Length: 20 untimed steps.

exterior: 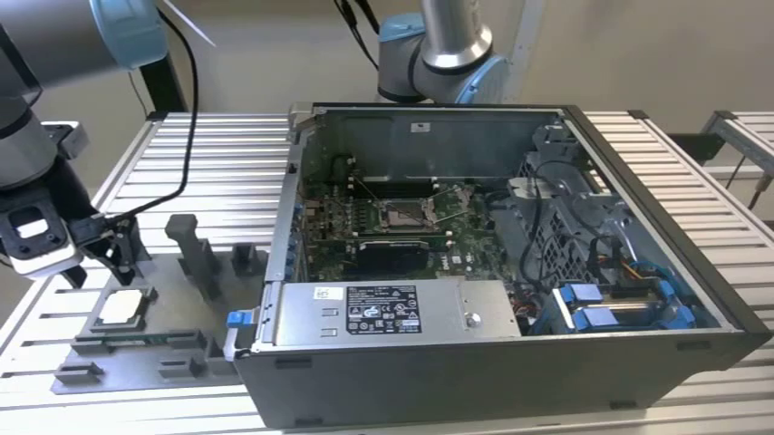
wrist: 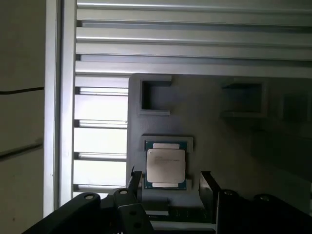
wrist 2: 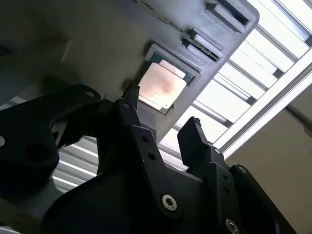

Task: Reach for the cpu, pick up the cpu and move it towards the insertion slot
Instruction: 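Pick up the cpu and move it towards the insertion slot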

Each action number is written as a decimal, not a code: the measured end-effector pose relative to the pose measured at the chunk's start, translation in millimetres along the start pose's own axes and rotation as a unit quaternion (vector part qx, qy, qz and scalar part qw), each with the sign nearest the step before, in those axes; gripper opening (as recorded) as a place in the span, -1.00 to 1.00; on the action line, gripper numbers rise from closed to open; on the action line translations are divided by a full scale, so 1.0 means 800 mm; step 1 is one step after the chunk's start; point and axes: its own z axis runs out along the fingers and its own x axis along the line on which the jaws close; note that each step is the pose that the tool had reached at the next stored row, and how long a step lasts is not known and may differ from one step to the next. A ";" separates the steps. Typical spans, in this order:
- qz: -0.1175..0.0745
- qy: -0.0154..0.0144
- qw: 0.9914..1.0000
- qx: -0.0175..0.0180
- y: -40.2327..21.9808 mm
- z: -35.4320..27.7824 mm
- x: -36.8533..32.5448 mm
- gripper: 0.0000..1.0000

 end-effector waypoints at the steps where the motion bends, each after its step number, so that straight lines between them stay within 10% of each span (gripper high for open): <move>1: 0.000 0.000 1.000 0.000 -0.0001 0.0011 0.0001 1.00; 20: 0.000 0.000 1.000 0.000 -0.0027 0.0249 0.0001 1.00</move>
